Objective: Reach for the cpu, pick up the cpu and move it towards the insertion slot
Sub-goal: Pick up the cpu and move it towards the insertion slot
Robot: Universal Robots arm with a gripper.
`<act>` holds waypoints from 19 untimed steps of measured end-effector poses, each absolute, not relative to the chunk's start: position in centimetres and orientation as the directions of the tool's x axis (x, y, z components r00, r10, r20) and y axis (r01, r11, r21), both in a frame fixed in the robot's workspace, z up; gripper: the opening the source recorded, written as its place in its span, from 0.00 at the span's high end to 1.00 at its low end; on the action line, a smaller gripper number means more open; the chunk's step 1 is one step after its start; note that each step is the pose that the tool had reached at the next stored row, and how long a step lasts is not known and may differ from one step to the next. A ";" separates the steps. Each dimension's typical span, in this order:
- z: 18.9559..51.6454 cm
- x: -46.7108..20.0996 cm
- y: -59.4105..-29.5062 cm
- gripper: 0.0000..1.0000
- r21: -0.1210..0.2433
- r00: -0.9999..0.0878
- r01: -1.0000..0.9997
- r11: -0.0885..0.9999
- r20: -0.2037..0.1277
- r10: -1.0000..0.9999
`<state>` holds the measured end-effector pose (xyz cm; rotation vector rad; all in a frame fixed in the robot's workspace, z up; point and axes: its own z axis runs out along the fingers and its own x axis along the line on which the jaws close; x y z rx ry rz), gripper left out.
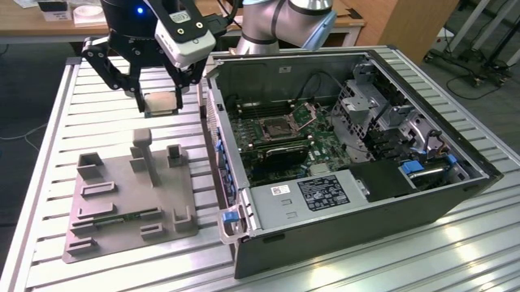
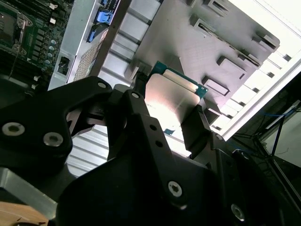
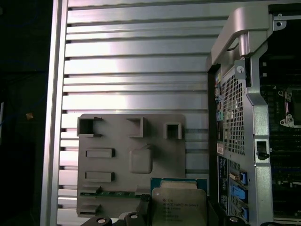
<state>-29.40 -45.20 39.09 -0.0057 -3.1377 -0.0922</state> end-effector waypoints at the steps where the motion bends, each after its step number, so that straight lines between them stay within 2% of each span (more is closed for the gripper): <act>1: 39.1 -29.4 -45.2 0.45 0.059 -1.000 0.004 0.998 0.003 0.004; 19: 39.1 -28.1 -45.2 0.45 0.059 -1.000 0.004 0.998 0.003 0.004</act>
